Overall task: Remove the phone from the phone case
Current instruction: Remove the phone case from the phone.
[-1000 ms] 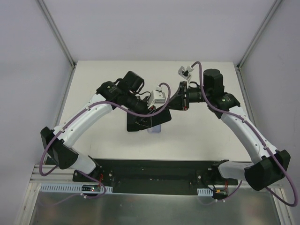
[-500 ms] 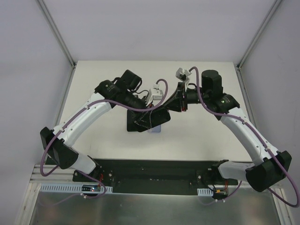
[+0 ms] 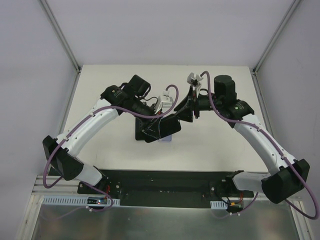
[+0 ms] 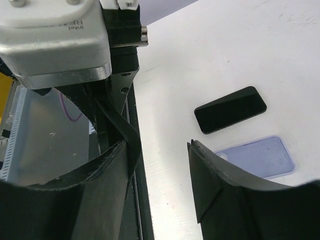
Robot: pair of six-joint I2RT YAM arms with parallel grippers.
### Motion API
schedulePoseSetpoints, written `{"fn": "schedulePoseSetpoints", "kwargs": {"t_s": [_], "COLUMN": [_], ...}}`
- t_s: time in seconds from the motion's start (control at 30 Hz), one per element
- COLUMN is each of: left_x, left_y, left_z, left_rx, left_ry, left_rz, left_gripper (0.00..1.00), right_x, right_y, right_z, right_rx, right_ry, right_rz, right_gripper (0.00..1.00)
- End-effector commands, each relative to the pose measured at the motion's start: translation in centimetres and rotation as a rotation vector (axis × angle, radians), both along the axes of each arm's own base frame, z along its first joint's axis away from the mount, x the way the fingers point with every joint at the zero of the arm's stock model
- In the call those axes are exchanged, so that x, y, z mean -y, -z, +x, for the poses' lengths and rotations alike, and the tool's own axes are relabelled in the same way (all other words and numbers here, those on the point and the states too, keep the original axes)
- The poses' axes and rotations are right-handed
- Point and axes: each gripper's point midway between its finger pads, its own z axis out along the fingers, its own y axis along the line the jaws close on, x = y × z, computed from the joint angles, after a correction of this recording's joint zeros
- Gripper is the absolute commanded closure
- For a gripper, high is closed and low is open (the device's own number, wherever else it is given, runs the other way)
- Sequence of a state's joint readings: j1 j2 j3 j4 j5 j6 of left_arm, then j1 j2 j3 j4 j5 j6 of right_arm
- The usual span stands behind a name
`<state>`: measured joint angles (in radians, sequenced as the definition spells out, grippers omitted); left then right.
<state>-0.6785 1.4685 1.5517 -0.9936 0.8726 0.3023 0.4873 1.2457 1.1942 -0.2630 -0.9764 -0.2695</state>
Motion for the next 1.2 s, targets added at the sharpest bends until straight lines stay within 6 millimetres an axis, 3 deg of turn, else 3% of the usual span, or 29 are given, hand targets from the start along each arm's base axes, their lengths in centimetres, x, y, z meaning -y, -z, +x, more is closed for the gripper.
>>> {"fn": "schedulePoseSetpoints", "kwargs": {"t_s": [0.0, 0.13, 0.2, 0.3, 0.37, 0.5, 0.73, 0.93, 1.17], "left_x": [2.1, 2.1, 2.1, 2.0, 2.0, 1.9, 1.5, 1.6, 2.2], "left_y": [-8.5, -8.5, -8.5, -8.5, -8.3, -7.5, -4.2, -1.9, -0.5], "left_z": [4.1, 5.3, 5.9, 6.9, 7.4, 8.0, 9.1, 9.8, 12.0], "left_rx": [0.344, 0.368, 0.379, 0.391, 0.397, 0.404, 0.424, 0.420, 0.414], "left_ry": [-0.003, -0.058, -0.091, -0.139, -0.163, -0.189, -0.196, -0.187, -0.248], "left_rz": [-0.314, -0.291, -0.280, -0.266, -0.254, -0.232, -0.155, -0.115, -0.078], "left_gripper": [1.00, 1.00, 1.00, 1.00, 1.00, 1.00, 1.00, 0.75, 0.63], "right_x": [0.0, -0.3, -0.6, -0.9, -1.0, -1.0, -0.6, -0.1, 0.3], "right_y": [4.6, 4.9, 5.2, 5.1, 4.9, 4.2, 3.1, 2.6, 2.9], "right_z": [-4.9, -5.5, -5.8, -6.1, -6.1, -5.4, -1.2, 0.1, 0.4], "right_rx": [-0.304, -0.330, -0.342, -0.363, -0.370, -0.348, -0.366, -0.348, -0.349], "right_ry": [-0.133, -0.171, -0.189, -0.222, -0.228, -0.207, -0.010, 0.069, 0.091], "right_rz": [-0.082, -0.081, -0.084, -0.076, -0.076, -0.087, -0.060, -0.069, -0.077], "right_gripper": [0.43, 0.47, 0.56, 0.77, 0.99, 1.00, 1.00, 1.00, 1.00]}}
